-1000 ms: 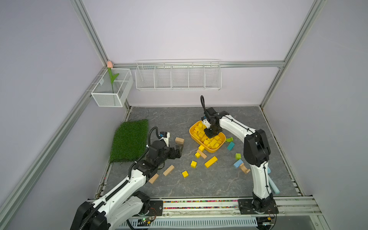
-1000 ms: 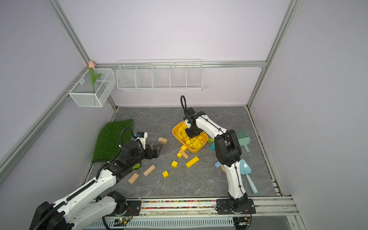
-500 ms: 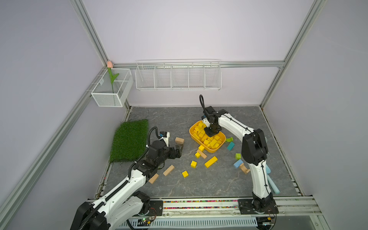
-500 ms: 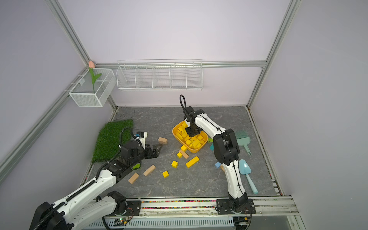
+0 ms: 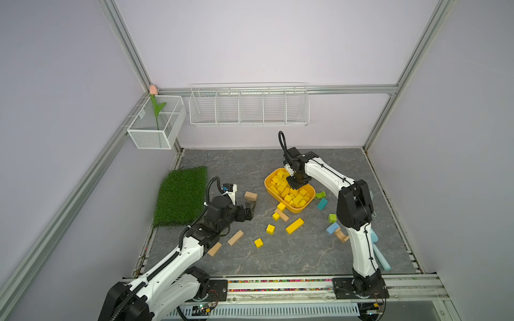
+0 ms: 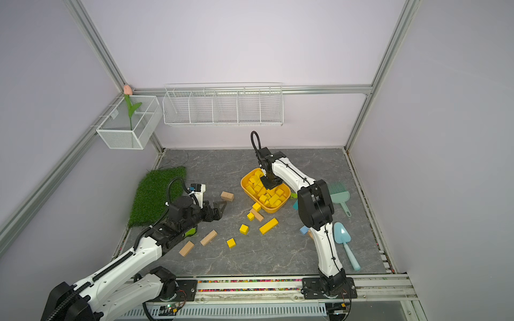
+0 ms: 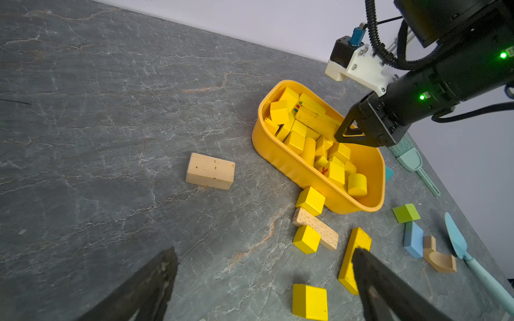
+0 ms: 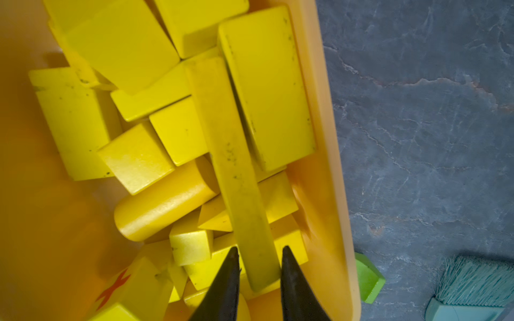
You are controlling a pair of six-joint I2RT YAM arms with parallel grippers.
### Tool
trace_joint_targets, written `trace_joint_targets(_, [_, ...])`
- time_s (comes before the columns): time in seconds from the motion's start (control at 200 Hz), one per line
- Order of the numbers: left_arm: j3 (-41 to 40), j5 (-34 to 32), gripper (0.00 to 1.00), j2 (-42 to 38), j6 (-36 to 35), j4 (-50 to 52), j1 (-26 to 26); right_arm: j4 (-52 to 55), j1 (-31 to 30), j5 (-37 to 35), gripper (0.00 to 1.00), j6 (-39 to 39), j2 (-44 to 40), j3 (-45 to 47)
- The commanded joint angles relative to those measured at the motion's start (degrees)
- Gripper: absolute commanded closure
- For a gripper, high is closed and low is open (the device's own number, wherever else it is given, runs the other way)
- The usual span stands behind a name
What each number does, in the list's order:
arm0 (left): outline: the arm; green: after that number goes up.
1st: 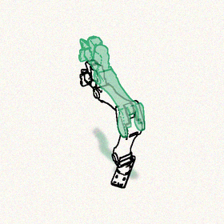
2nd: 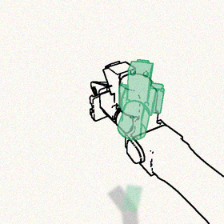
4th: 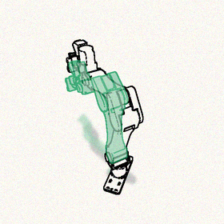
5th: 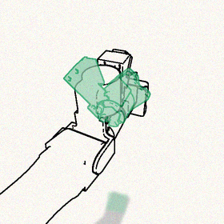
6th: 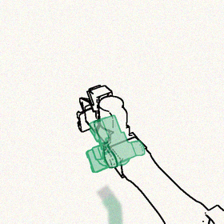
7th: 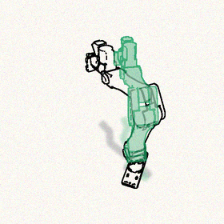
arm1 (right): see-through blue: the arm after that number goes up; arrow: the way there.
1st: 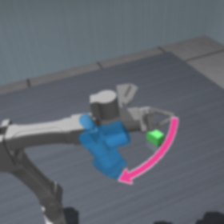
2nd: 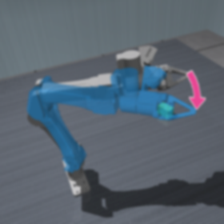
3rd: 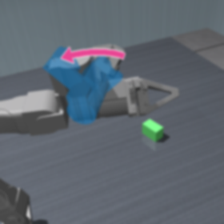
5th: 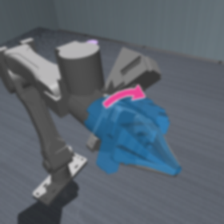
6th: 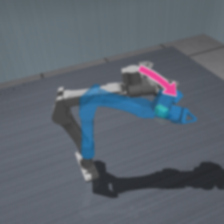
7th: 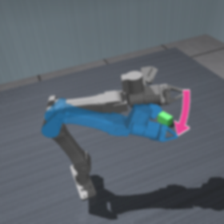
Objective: Pick out the yellow building blocks
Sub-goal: Place the building block in the storage box.
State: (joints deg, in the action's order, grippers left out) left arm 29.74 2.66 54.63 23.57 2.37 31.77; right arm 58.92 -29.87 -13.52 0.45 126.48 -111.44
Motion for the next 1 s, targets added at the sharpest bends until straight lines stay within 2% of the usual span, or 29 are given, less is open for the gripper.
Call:
trace_joint_targets(0.0, [0.8,0.2,0.0,-0.7,0.9,-1.1,-0.4,1.3,0.2,-1.2,0.72,-0.5,0.7,-1.0])
trace_joint_targets(0.215, [0.8,0.1,0.0,-0.7,0.9,-1.1,-0.5,1.0,0.2,-1.9,0.73,-0.8,0.6,-1.0])
trace_joint_targets(0.45, [0.8,0.2,0.0,-0.7,1.0,-1.1,-0.4,0.8,0.2,-2.3,0.8,-0.9,0.7,-1.2])
trace_joint_targets(0.825, [0.7,0.2,0.0,-0.8,1.0,-1.0,-0.5,1.2,0.2,-4.3,0.8,-1.2,1.6,-2.1])
trace_joint_targets(0.995, [0.7,0.1,0.0,-0.7,1.1,-1.1,-0.5,1.8,0.2,-3.0,0.8,-1.6,1.9,-2.3])
